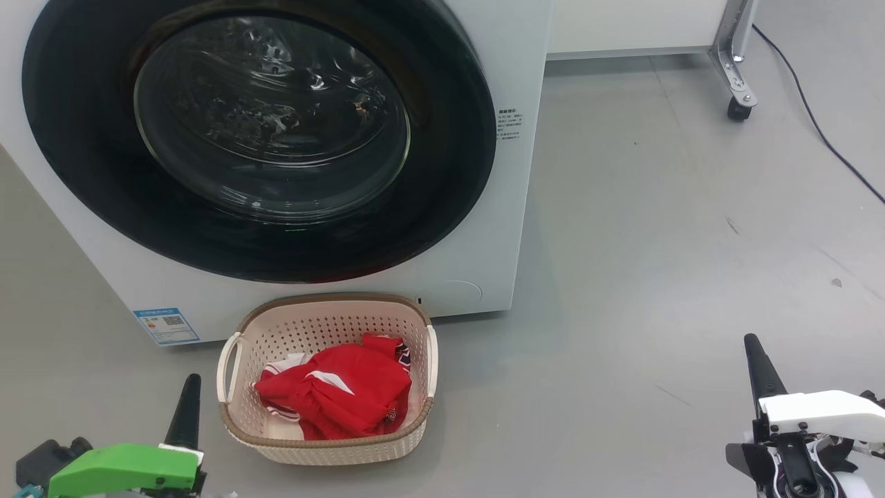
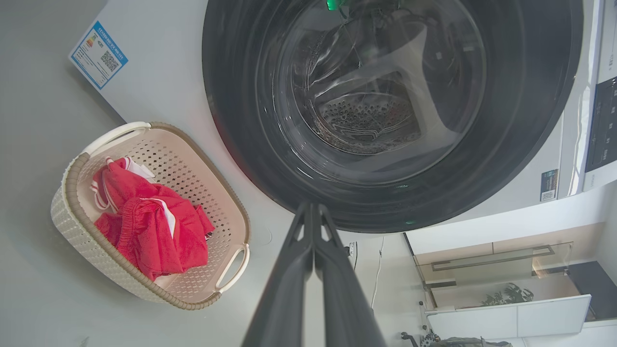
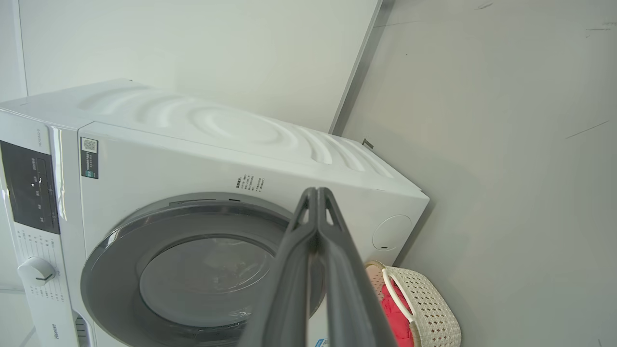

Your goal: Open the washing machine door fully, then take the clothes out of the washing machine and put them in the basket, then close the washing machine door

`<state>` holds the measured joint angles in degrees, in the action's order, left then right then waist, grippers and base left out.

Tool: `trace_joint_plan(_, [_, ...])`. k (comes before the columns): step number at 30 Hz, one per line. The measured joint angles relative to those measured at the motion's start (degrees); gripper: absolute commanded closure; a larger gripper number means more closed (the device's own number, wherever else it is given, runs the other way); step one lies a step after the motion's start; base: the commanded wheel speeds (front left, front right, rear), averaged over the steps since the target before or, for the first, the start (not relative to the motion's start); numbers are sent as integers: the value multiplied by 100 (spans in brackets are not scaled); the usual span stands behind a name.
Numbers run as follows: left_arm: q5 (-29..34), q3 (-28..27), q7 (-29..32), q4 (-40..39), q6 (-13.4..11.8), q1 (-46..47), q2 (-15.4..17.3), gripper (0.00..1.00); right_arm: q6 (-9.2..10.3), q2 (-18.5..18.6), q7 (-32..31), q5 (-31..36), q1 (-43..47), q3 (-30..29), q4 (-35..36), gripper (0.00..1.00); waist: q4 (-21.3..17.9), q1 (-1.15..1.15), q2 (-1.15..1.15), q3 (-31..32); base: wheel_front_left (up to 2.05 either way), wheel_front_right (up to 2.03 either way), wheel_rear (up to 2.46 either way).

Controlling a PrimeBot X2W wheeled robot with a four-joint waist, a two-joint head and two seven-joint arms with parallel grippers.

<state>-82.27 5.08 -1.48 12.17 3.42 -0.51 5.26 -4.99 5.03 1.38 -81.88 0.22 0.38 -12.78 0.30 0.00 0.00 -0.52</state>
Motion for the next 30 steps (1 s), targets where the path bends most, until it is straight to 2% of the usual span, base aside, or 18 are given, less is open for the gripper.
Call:
trace_joint_plan(18, [-1402,-297,232,131,278,222,87,100,-123,62,-285,-1406,-251,-208,-148,100,-30,0,0,28,0,0,0])
trace_joint_plan(30, [-1539,-309,248,194,296,236,89,100,-146,67,-287,-1445,-269,-220,-196,100,-31,0,0,30,0,0,0])
